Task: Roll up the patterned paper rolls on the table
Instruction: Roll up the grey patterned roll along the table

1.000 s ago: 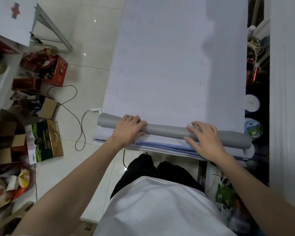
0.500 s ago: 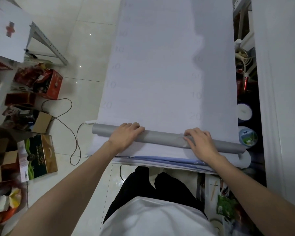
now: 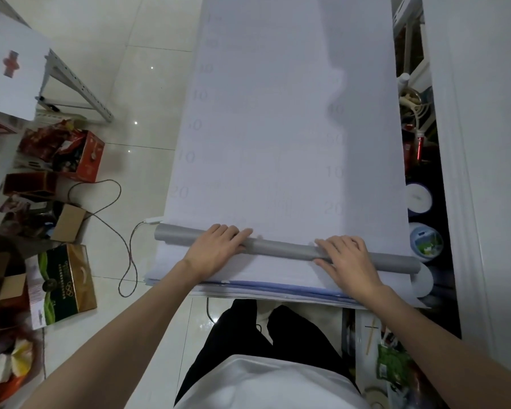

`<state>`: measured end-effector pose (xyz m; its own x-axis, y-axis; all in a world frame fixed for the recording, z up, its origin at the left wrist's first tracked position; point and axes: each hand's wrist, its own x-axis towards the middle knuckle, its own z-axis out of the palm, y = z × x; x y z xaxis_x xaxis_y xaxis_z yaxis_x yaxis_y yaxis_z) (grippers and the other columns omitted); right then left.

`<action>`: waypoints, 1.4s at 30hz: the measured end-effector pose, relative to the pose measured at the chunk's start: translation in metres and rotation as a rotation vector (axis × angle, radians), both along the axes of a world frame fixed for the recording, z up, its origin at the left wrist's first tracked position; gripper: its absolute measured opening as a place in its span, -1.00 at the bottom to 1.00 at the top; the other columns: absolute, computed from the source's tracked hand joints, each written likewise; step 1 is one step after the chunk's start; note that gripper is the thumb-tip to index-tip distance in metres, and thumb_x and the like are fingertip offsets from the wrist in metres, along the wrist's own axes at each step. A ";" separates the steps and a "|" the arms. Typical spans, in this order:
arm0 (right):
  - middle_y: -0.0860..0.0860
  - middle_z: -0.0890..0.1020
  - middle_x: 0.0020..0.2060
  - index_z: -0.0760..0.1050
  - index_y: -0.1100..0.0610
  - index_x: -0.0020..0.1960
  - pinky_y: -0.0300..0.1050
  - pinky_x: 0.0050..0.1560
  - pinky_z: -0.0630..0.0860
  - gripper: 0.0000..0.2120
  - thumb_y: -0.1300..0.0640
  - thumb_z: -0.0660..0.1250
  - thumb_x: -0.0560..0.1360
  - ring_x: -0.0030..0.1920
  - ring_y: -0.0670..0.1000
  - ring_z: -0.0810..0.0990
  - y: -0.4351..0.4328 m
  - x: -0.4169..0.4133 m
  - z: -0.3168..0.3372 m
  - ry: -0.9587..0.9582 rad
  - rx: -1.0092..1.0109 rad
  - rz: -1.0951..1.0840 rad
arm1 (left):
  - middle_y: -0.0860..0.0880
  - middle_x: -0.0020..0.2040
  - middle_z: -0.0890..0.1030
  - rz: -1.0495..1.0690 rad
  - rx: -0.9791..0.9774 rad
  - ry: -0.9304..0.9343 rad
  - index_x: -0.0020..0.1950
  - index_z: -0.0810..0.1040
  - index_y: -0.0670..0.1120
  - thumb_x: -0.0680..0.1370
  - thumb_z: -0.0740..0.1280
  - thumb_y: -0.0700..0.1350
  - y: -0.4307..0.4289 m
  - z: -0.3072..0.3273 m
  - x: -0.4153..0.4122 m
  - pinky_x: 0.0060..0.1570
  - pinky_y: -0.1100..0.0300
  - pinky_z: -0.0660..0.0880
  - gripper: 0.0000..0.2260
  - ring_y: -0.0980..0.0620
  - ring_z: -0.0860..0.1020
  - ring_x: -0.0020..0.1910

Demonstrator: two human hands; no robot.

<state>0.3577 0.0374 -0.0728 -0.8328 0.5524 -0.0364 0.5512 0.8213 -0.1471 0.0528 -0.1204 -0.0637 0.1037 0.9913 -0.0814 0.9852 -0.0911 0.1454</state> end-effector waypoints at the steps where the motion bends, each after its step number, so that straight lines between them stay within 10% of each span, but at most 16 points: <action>1: -0.04 0.62 -0.09 0.54 0.08 0.20 -0.04 0.09 0.34 -0.66 -0.12 0.31 0.55 -0.08 0.06 0.57 0.003 -0.003 0.001 0.017 -0.030 -0.049 | -0.08 0.04 0.55 0.016 -0.013 -0.006 0.31 0.41 -0.06 0.64 0.25 -0.07 0.003 -0.001 -0.001 -0.01 0.03 0.49 -0.75 -0.11 0.51 -0.14; 9: 0.19 0.46 0.37 0.54 0.06 0.27 0.12 0.18 0.32 -0.68 -0.05 0.32 0.58 0.25 0.23 0.47 0.008 -0.017 -0.002 -0.005 0.039 -0.164 | -0.21 0.14 0.52 0.055 0.010 0.145 0.34 0.48 -0.14 0.54 0.39 0.08 0.014 -0.006 0.001 0.07 -0.07 0.50 -0.55 -0.20 0.52 0.00; 16: 0.00 0.63 0.01 0.52 0.04 0.28 0.08 0.15 0.28 -0.61 -0.12 0.35 0.52 0.11 0.12 0.54 0.026 -0.020 0.000 -0.008 -0.045 -0.247 | -0.09 -0.07 0.56 0.072 -0.005 0.029 0.24 0.45 -0.11 0.65 0.22 0.00 0.032 -0.012 -0.010 -0.06 0.02 0.49 -0.75 -0.12 0.49 -0.21; 22: 0.18 0.46 0.37 0.50 0.05 0.36 0.14 0.20 0.26 -0.54 -0.12 0.37 0.52 0.32 0.25 0.44 0.032 -0.023 -0.010 -0.058 0.025 -0.188 | -0.21 0.31 0.42 0.073 -0.029 0.155 0.35 0.39 -0.10 0.63 0.22 0.14 0.046 -0.021 -0.007 0.20 -0.09 0.41 -0.59 -0.21 0.44 0.15; 29: -0.02 0.63 0.00 0.53 0.01 0.22 0.08 0.10 0.27 -0.69 -0.09 0.34 0.53 0.09 0.11 0.53 0.042 -0.027 -0.004 -0.007 0.011 -0.242 | -0.08 -0.05 0.57 0.100 -0.004 0.063 0.31 0.41 -0.10 0.64 0.22 0.04 0.049 -0.020 -0.009 0.00 0.03 0.48 -0.69 -0.10 0.49 -0.17; 35: 0.16 0.48 0.33 0.48 0.05 0.37 0.14 0.20 0.24 -0.54 -0.13 0.35 0.53 0.30 0.23 0.44 0.036 -0.027 -0.007 -0.120 0.013 -0.234 | -0.23 0.20 0.49 0.112 0.004 0.115 0.34 0.44 -0.10 0.57 0.34 0.10 0.052 -0.019 -0.008 0.15 -0.09 0.47 -0.58 -0.20 0.48 0.06; 42: 0.00 0.62 0.03 0.51 0.03 0.26 0.05 0.13 0.22 -0.69 -0.05 0.31 0.57 0.12 0.12 0.52 0.042 -0.031 0.001 -0.062 0.003 -0.284 | -0.11 -0.04 0.54 0.090 -0.008 0.098 0.35 0.38 -0.08 0.65 0.22 -0.04 0.052 -0.018 -0.009 0.02 0.01 0.46 -0.71 -0.13 0.47 -0.16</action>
